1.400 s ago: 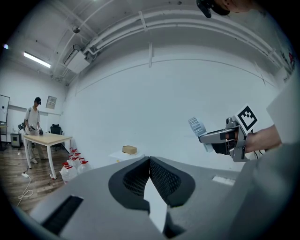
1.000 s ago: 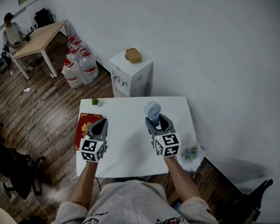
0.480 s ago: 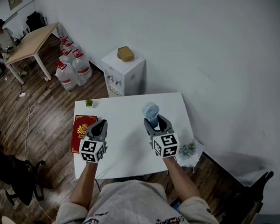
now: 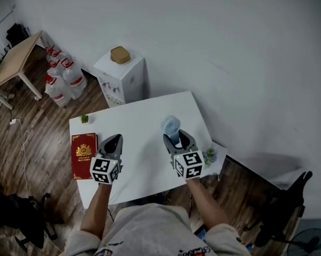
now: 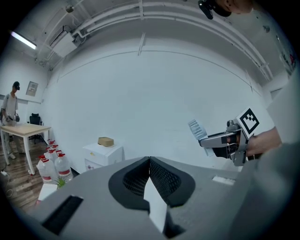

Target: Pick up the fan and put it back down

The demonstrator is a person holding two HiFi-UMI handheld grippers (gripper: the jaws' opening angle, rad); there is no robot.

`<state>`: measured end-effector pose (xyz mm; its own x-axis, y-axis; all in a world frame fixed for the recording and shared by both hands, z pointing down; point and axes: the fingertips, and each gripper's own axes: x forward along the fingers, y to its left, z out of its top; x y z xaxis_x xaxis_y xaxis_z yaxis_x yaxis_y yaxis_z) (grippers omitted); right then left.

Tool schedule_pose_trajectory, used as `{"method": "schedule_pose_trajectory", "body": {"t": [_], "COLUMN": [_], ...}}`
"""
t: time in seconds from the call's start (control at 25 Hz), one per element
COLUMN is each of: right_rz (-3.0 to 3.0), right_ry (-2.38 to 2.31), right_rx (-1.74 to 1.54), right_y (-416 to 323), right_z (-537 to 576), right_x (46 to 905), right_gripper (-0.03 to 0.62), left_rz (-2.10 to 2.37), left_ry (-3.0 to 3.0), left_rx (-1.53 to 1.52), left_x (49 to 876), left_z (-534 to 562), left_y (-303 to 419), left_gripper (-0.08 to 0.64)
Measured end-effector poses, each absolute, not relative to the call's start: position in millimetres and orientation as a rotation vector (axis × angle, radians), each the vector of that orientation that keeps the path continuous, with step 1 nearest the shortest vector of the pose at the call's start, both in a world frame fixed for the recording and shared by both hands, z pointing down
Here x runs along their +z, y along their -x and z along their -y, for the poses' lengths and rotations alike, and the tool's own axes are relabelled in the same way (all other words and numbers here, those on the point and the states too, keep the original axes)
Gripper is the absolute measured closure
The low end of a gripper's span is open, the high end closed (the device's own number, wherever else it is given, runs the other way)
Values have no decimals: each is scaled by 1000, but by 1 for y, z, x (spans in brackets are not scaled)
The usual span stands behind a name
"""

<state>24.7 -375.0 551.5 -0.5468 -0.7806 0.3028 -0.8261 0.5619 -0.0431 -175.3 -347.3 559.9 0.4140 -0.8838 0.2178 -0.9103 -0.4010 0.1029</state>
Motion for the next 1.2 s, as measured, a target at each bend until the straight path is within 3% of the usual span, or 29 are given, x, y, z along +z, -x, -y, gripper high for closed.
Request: {"method": "schedule_pose_trajectory", "body": {"t": [0.48,0.88,1.2], "right_rz": [2300,2034,1921], "right_ry": [-1405,-1324,-1317], "right_rx": [472,656,709], "right_y": [-106,-137,-144], "right_z": [355,325,319], "right_x": [655,786,824], "right_gripper": [373,373,373], "left_rz": [1426,1420,1449], "left_ry": [-2477,-2442,-2409], "left_rx": [261,321,341], "left_x": [602,624,630], "left_z": [359,352,347], "left_y": [123,136,151], "left_gripper": [557,555,555]}}
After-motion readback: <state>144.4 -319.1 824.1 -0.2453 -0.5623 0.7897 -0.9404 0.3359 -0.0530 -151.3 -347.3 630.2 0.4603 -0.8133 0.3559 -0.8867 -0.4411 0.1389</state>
